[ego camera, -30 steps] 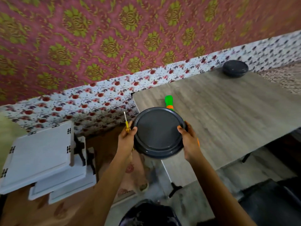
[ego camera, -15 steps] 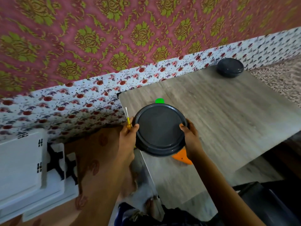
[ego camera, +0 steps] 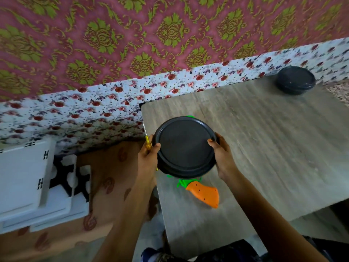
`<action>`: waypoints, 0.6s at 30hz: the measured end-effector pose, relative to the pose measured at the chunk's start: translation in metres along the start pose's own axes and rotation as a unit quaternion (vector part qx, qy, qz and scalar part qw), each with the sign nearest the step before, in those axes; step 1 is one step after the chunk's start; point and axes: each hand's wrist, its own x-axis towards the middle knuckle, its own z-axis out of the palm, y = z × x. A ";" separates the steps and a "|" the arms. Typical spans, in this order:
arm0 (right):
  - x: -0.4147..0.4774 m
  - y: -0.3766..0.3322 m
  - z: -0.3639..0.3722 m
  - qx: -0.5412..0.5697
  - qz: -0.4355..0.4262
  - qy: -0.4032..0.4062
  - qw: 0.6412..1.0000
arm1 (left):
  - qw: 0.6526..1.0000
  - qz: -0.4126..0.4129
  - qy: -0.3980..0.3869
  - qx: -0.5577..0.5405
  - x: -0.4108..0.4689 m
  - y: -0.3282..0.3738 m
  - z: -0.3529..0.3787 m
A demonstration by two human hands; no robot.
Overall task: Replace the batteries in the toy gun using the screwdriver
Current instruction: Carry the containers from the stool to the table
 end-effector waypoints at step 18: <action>0.091 -0.051 -0.149 -0.014 0.027 -0.099 0.995 | 0.992 0.017 0.119 -0.034 -0.048 -0.028 0.179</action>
